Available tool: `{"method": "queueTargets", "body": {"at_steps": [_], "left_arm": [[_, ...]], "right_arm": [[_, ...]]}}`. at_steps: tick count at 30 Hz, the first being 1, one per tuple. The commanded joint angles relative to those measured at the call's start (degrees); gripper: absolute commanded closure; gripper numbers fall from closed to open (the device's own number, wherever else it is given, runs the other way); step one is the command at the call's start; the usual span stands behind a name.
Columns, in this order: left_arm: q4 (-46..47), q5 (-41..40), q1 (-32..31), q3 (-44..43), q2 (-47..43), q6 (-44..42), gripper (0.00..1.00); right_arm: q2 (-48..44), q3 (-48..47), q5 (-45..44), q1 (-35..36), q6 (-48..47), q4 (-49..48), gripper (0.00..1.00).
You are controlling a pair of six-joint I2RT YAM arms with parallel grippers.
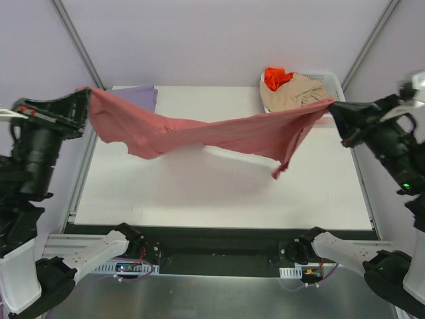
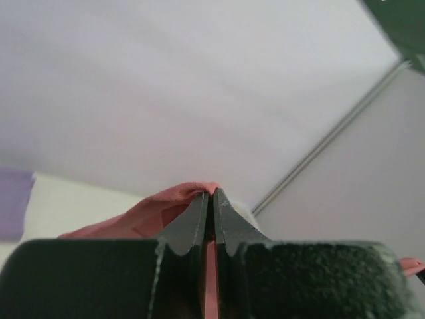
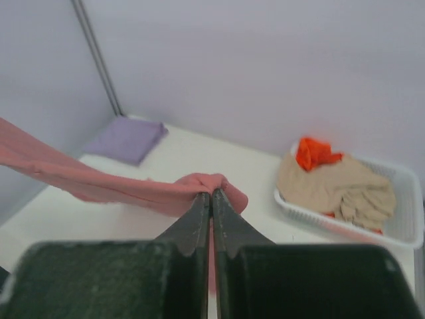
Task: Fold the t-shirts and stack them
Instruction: Flatten out the tshirt
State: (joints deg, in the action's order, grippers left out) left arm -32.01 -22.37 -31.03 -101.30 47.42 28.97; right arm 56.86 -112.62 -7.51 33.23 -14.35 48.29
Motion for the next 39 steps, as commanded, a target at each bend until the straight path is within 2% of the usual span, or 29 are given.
{"method": "queueTargets", "body": {"at_steps": [1,5,9,10,12,16,19,22,24,27,31,33,37,39], "left_arm": [[4.06,9.45,0.44,-11.79,6.18,-9.71,1.00],[5.20,2.53,0.44,-18.40,13.12,-14.37,1.00],[11.16,-11.68,0.53,-21.22,22.17,-21.48,1.00],[12.66,-13.56,0.88,-22.18,25.32,-23.76,1.00],[13.82,-14.54,3.94,-26.38,31.91,-25.63,1.00],[14.25,-7.54,12.37,-38.86,45.45,-26.86,1.00],[16.09,-2.26,16.60,-49.41,54.60,-27.39,1.00],[23.46,2.94,18.80,-46.29,52.88,-26.70,1.00],[26.98,5.13,19.42,-45.48,51.29,-26.60,1.00],[28.84,6.90,19.60,-45.48,48.48,-27.47,1.00],[28.41,7.08,19.69,-39.79,42.51,-30.20,1.00],[28.49,9.70,19.69,-31.29,37.60,-31.43,1.00],[30.07,11.30,19.69,-6.00,24.42,-31.87,1.00],[31.74,9.11,19.69,10.95,15.91,-29.16,1.00]], "right_arm": [[3.77,-12.08,7.87,-0.01,-4.01,2.78,1.00],[9.30,-15.43,-1.70,-0.10,-8.49,0.41,1.00],[15.55,-12.81,-14.52,-0.80,-14.03,-7.23,1.00],[17.74,-12.45,-15.77,-1.67,-15.08,-9.25,1.00],[22.30,-13.41,-12.82,-5.27,-14.66,-11.37,1.00],[33.20,-17.80,-6.83,-11.16,-13.60,-16.73,1.00],[41.99,-28.67,-3.05,-13.71,-12.47,-18.84,1.00],[48.07,-37.31,-1.46,-14.86,-10.89,-21.83,1.00],[47.21,-35.58,1.69,-15.91,-9.04,-25.60,1.00],[41.07,-26.89,3.46,-16.36,-7.89,-31.15,0.99],[34.65,-18.36,5.31,-16.53,-9.29,-29.93,1.00],[31.40,-12.92,6.89,-16.71,-11.39,-28.79,1.00],[22.88,3.59,13.46,-16.71,-15.61,-28.16,1.00],[17.87,13.61,18.12,-16.54,-18.16,-28.60,1.00]]}}
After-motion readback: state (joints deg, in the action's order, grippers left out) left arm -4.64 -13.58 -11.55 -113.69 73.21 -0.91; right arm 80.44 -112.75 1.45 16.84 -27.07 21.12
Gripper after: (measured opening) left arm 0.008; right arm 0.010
